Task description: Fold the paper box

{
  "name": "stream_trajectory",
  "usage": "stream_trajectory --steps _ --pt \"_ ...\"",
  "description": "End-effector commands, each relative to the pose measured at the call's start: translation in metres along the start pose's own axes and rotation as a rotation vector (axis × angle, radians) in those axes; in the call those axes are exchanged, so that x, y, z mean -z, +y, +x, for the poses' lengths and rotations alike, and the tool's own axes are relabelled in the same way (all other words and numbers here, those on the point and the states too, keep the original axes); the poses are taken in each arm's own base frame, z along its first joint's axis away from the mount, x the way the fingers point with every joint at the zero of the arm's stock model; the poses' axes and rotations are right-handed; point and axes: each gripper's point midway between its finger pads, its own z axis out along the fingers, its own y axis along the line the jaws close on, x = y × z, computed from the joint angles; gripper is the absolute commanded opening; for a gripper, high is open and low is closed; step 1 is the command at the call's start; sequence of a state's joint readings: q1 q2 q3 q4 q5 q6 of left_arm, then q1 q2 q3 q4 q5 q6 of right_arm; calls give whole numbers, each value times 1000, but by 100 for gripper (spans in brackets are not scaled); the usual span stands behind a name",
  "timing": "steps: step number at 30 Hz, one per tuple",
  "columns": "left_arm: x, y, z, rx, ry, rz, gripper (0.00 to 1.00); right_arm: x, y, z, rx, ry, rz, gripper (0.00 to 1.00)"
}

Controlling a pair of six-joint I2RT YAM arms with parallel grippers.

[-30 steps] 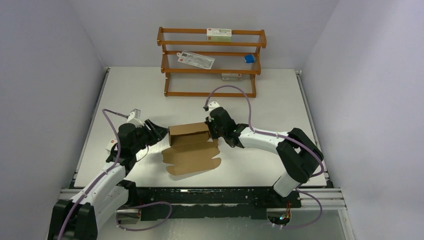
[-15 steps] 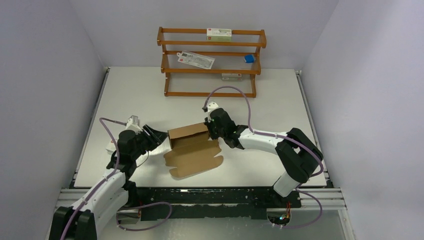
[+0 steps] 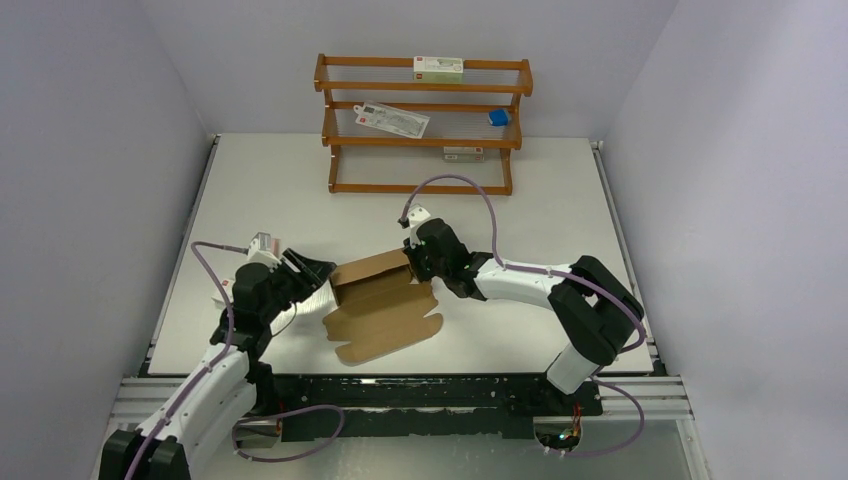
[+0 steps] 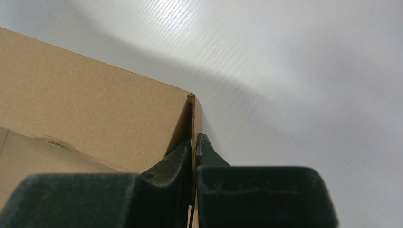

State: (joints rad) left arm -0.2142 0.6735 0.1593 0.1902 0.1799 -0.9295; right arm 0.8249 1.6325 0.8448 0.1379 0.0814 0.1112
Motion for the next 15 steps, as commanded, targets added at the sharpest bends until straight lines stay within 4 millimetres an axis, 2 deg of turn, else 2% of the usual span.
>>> stream_trajectory --steps 1,7,15 --pt "-1 -2 12 -2 67 17 59 -2 3 28 12 79 -19 5" --pt "6 0 28 8 122 48 53 0 4 26 10 74 -19 5" --pt "12 4 36 14 130 67 38 0 6 26 3 74 -24 5"
